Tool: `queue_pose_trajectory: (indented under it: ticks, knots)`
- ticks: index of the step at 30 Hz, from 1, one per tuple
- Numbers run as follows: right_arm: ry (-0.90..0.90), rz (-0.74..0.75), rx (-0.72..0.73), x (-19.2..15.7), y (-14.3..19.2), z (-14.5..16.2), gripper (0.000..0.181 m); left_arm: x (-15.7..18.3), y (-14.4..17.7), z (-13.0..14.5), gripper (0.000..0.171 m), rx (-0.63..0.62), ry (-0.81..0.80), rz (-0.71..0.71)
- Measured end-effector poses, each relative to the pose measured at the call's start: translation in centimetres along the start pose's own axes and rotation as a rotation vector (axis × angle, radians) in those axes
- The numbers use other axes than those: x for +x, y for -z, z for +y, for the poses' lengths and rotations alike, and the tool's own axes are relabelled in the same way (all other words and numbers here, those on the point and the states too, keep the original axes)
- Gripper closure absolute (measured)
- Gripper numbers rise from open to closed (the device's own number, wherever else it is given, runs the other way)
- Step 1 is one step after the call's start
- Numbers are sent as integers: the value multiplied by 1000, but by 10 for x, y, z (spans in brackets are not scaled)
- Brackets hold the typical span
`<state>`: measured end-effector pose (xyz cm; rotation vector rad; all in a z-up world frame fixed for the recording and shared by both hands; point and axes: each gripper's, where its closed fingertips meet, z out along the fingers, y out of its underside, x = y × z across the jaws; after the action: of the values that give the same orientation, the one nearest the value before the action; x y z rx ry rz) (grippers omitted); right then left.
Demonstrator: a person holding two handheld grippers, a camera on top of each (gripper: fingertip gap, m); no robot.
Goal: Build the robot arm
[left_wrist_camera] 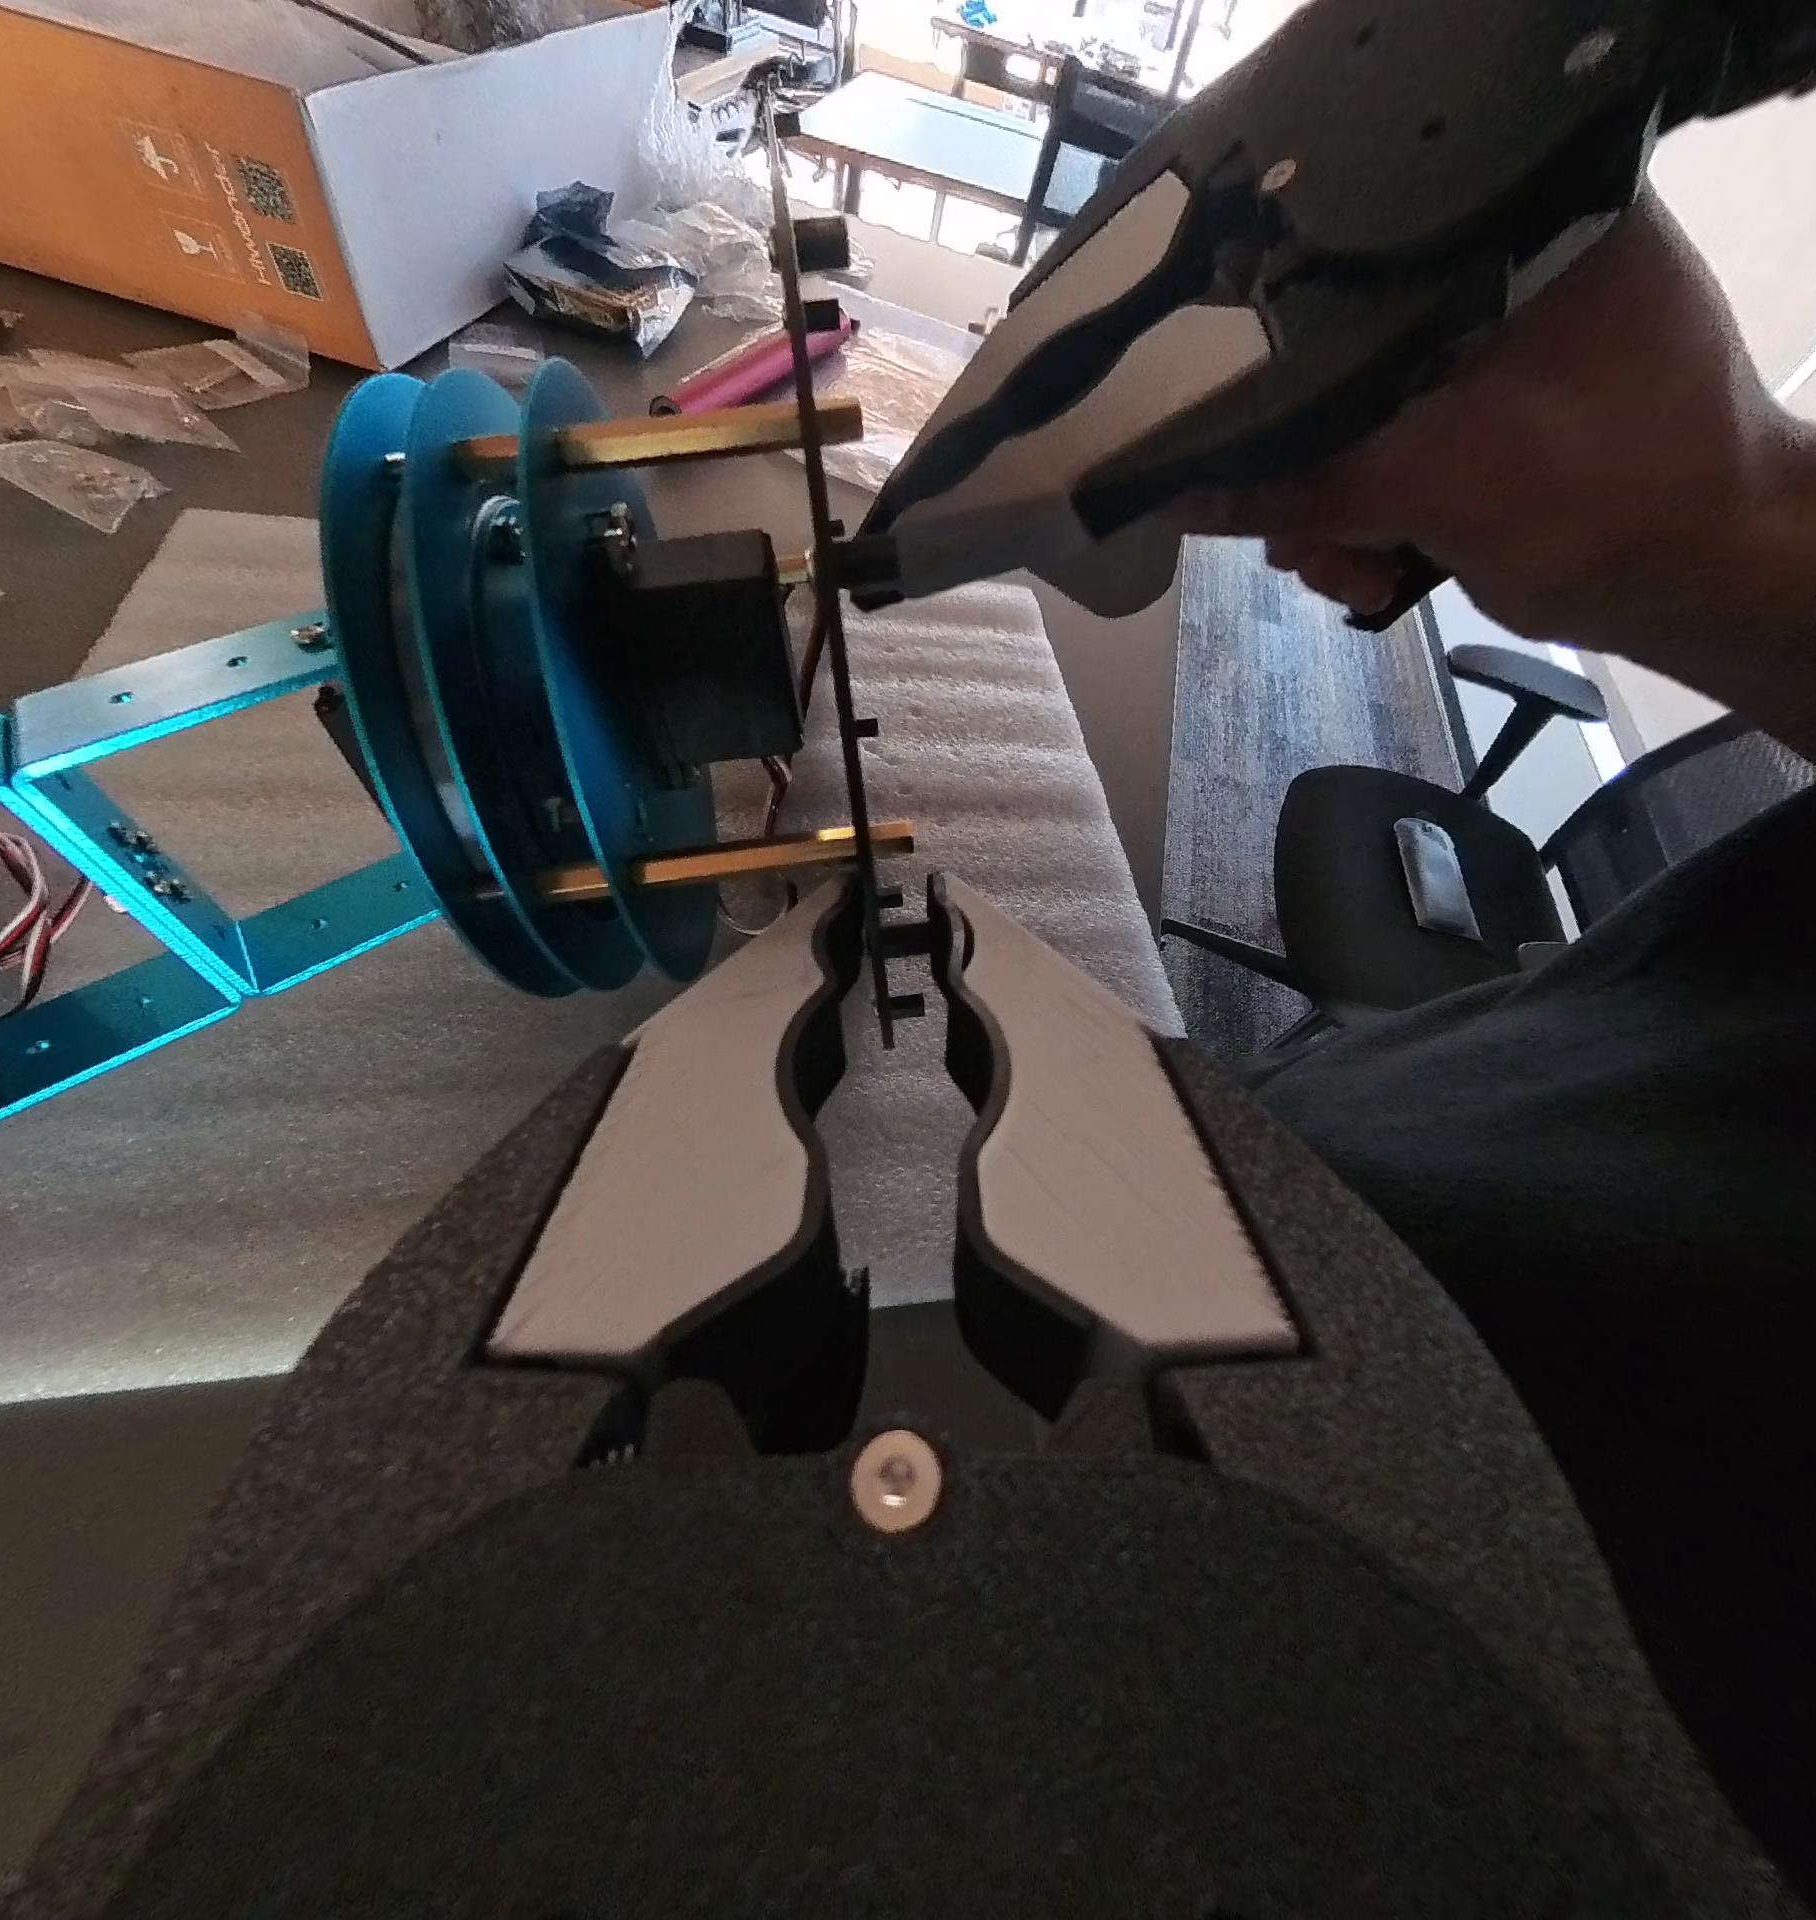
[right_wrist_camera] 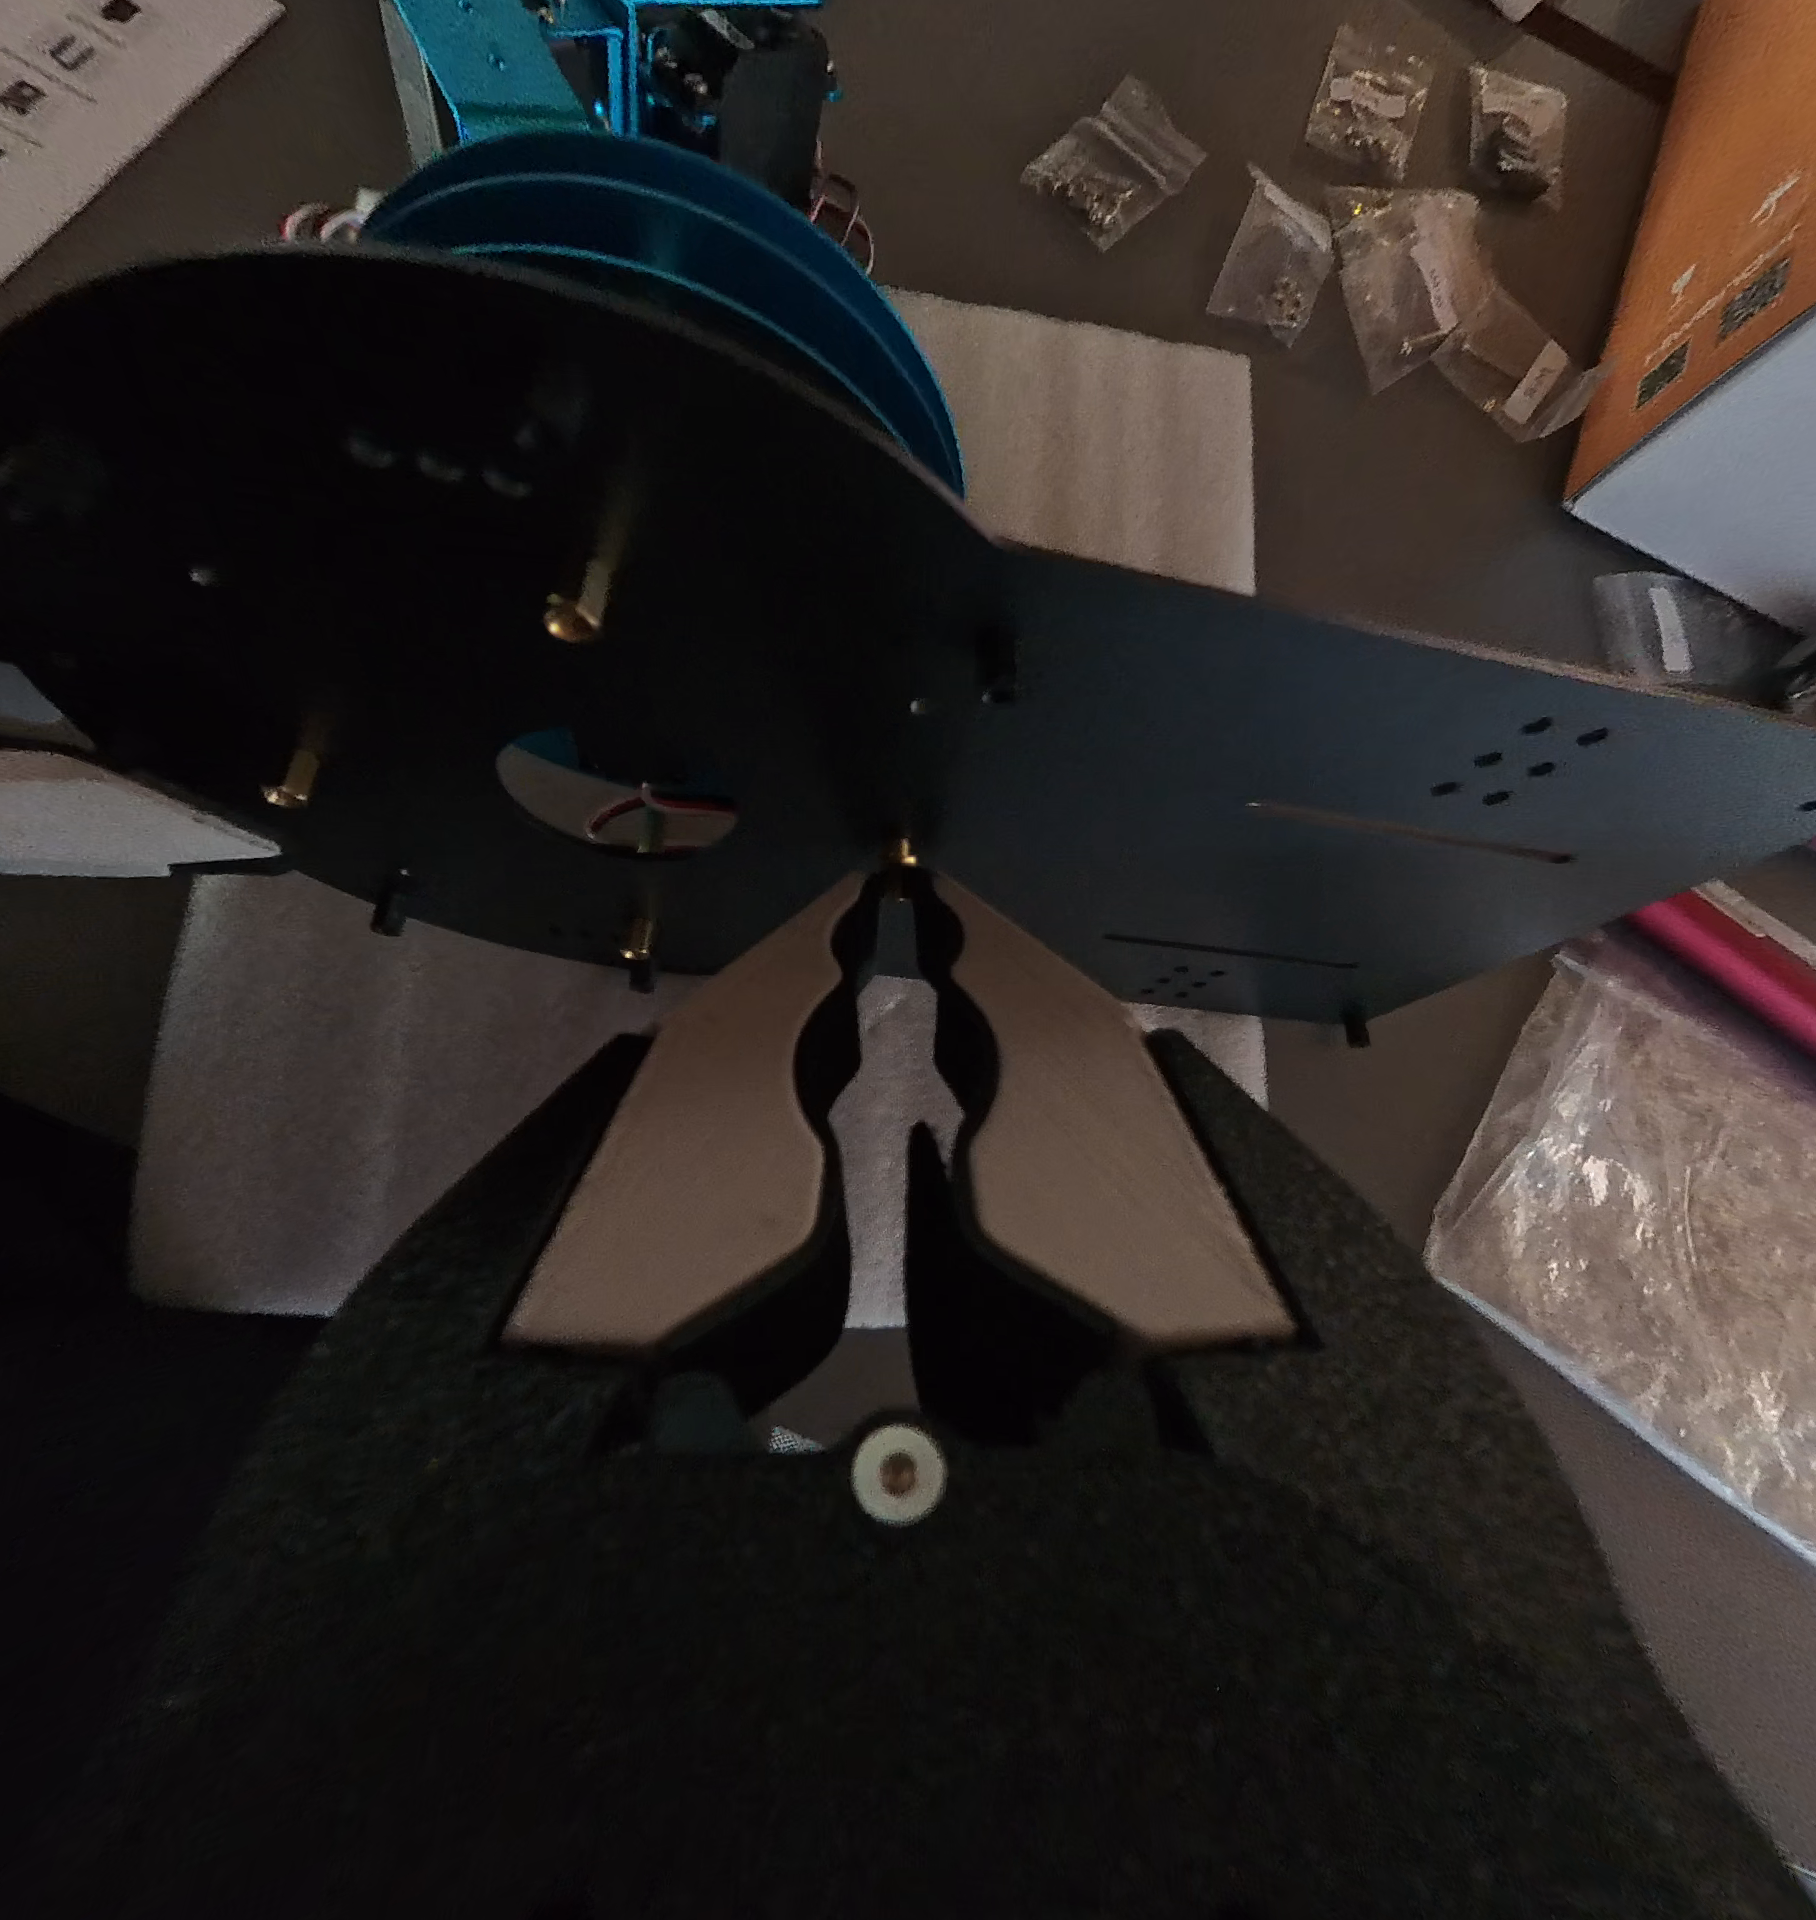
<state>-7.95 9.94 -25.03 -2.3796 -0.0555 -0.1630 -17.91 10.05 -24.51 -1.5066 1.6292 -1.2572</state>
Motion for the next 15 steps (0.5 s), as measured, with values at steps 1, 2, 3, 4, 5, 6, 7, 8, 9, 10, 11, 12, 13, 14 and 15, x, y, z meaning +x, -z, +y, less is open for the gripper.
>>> queue_pose_trajectory:
  ticks: [1,2,3,4,5,6,7,8,9,10,11,12,13,14,15]
  knots:
    - [-3,-5,0,0,1,-1,176,0,0,0,161,0,-3,0]
    - [-4,-9,-6,0,1,-1,176,0,0,0,161,1,-4,0]
    - [-1,-10,-10,0,1,-1,176,0,0,0,161,3,-1,1]
    - [4,-9,-14,0,0,0,176,0,0,0,161,5,2,3]
    - [10,-6,-16,0,0,0,176,0,0,0,161,7,4,4]
    - [13,-4,-18,0,0,-1,176,0,0,0,161,8,6,5]
    - [14,-4,-20,0,0,0,176,0,0,0,161,9,7,5]
    - [14,-6,-22,0,0,0,175,0,0,0,161,9,8,5]
    - [14,-8,-22,0,1,-1,176,0,0,0,161,9,8,5]
    - [15,-9,-23,0,1,-1,176,0,0,0,161,9,8,5]
    - [18,-9,-26,0,1,-1,176,0,0,0,161,9,9,6]
    - [24,-7,-29,0,2,-1,176,0,0,0,161,9,10,6]
    - [32,-1,-37,0,2,-1,176,0,0,0,161,10,11,7]
    - [46,8,-41,0,2,-2,176,0,0,0,161,10,11,9]
    - [60,19,-41,0,3,-3,176,0,0,0,161,9,10,9]
